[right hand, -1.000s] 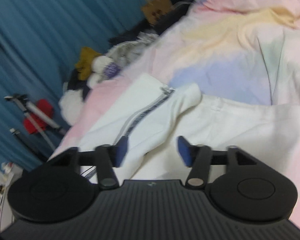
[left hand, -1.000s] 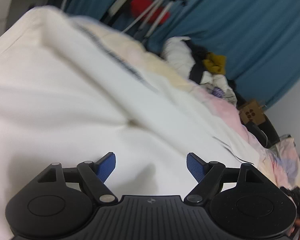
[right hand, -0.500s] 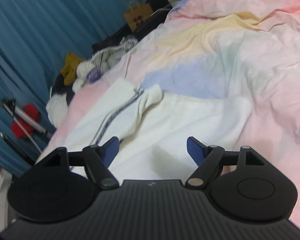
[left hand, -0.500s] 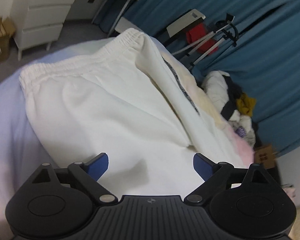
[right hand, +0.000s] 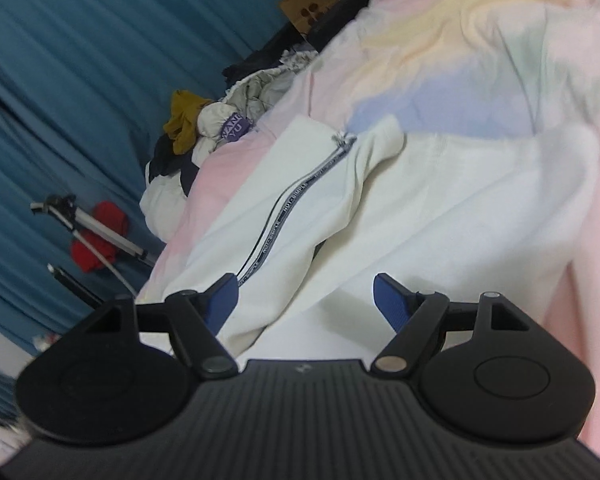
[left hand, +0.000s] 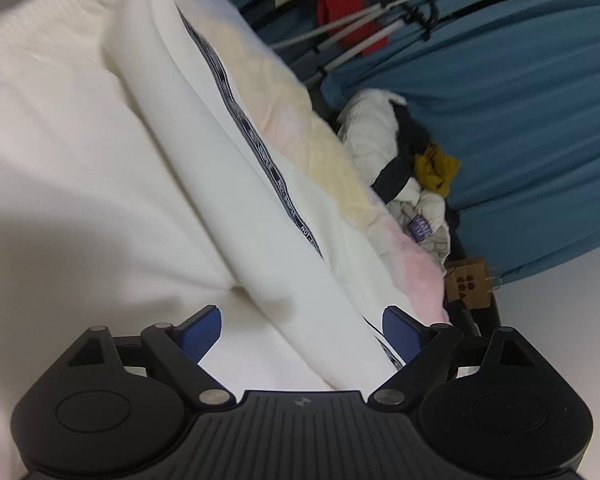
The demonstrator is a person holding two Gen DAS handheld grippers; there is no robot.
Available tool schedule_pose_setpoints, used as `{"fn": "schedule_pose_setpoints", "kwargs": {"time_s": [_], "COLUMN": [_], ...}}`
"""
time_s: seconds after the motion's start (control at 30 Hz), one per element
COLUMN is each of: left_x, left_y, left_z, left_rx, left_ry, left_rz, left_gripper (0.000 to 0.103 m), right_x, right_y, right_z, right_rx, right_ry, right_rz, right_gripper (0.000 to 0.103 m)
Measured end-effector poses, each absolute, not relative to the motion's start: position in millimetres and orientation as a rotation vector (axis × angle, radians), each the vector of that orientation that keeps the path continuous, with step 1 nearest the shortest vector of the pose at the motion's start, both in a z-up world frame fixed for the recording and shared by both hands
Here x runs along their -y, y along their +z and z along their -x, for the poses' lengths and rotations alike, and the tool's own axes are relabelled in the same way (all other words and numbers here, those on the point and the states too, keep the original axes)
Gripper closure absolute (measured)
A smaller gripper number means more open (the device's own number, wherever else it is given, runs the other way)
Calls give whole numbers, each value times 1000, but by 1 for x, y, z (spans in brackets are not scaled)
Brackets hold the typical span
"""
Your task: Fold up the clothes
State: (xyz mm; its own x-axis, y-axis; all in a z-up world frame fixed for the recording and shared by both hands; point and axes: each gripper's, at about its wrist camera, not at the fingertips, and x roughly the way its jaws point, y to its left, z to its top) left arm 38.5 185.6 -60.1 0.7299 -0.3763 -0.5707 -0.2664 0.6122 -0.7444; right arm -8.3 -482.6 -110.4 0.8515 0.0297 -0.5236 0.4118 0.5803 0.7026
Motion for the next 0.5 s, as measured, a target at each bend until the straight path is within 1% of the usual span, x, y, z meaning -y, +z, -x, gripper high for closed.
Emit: {"fn": "schedule_pose_setpoints", "kwargs": {"time_s": [0.1,0.13,0.17,0.23,0.3,0.33,0.37,0.4,0.43,0.47,0.5], "left_x": [-186,-187,-192,-199,-204,-207,-208,-210,-210,-210,-209], "left_y": [-85,-94,-101,-111,-117,-119,-120,-120,-119,-118,-116], "left_z": [-70,-79,-87,-99,-108,-112,-115,-118,-121,-125,-128], "left_rx": [-785,-783,-782,-780,-769,-764,-753,-743,-731,-729,-726], "left_ry": [-68,-66,-67,-70,-70,-67,-72,-76,-75,-75,-74], "left_rz": [958,968,982,1010,1031,1039,1045,1049,1043,1025,1007], "left_gripper": [21,24,25,28,30,33,36,41,45,48,60], "right_x": [489,491,492,495,498,499,500,501,501,500,500], "right_y": [-132,-137,-140,-145,-150,-152,-155,-156,-157,-157,-157], "right_z": [-16,-26,-34,-48,-61,-66,-71,-76,-81,-86,-91], "right_rx": [-522,-521,-517,-504,-490,-488,-488,-480,-470,-461,-454], "right_ry": [-249,-251,-253,-254,-253,-262,-273,-282,-291,-304,-325], "right_rz": [-1023,-1034,-1030,-1021,-1024,-1031,-1039,-1035,-1030,-1017,-998], "right_gripper": [26,27,32,33,37,38,42,45,51,62,72]}}
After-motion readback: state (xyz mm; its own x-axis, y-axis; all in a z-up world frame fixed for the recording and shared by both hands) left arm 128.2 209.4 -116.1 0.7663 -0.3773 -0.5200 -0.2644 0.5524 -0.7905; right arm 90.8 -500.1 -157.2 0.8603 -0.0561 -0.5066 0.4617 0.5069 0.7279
